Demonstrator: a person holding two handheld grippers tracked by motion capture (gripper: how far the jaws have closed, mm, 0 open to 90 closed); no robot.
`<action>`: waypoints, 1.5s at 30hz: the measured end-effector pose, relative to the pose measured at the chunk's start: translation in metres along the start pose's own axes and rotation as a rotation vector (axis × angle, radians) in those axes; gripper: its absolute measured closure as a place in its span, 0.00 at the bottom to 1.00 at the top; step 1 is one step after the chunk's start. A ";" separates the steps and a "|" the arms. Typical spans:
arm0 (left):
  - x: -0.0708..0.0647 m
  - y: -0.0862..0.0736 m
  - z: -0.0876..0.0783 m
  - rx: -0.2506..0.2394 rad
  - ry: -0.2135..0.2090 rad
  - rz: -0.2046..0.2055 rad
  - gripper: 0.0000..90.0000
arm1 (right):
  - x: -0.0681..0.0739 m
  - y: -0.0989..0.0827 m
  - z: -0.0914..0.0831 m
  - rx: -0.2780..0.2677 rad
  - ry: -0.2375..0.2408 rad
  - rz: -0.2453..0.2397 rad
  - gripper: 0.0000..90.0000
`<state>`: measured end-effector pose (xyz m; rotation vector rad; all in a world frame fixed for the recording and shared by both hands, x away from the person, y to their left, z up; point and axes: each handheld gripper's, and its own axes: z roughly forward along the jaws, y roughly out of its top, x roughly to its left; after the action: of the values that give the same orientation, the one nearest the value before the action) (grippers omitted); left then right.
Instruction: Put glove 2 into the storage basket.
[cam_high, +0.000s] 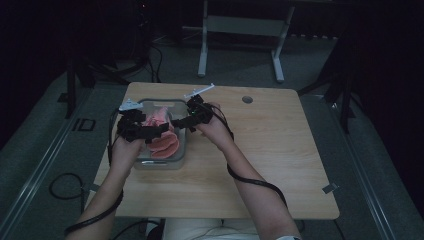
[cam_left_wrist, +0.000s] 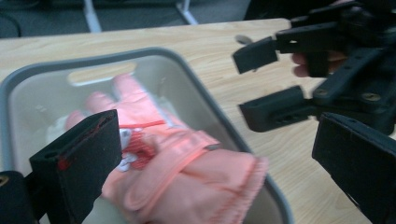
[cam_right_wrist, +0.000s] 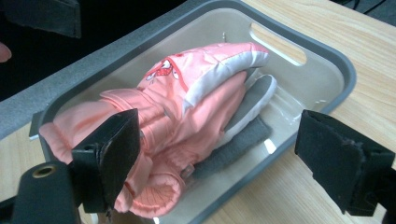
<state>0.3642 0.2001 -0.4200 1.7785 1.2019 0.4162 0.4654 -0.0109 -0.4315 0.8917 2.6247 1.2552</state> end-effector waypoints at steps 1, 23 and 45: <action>-0.004 -0.001 0.000 0.001 0.004 0.013 0.01 | 0.000 -0.001 -0.002 -0.005 -0.004 -0.001 0.16; -0.082 -0.074 -0.006 -0.042 -0.032 0.107 0.01 | -0.022 -0.058 -0.009 -0.002 -0.107 0.012 0.16; -0.093 -0.150 0.026 0.053 -0.066 0.155 0.01 | -0.045 -0.113 0.019 -0.015 -0.203 0.061 0.16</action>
<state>0.2560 0.1227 -0.5389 1.9238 1.0424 0.4148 0.4565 -0.0778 -0.5344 1.0445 2.4456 1.1295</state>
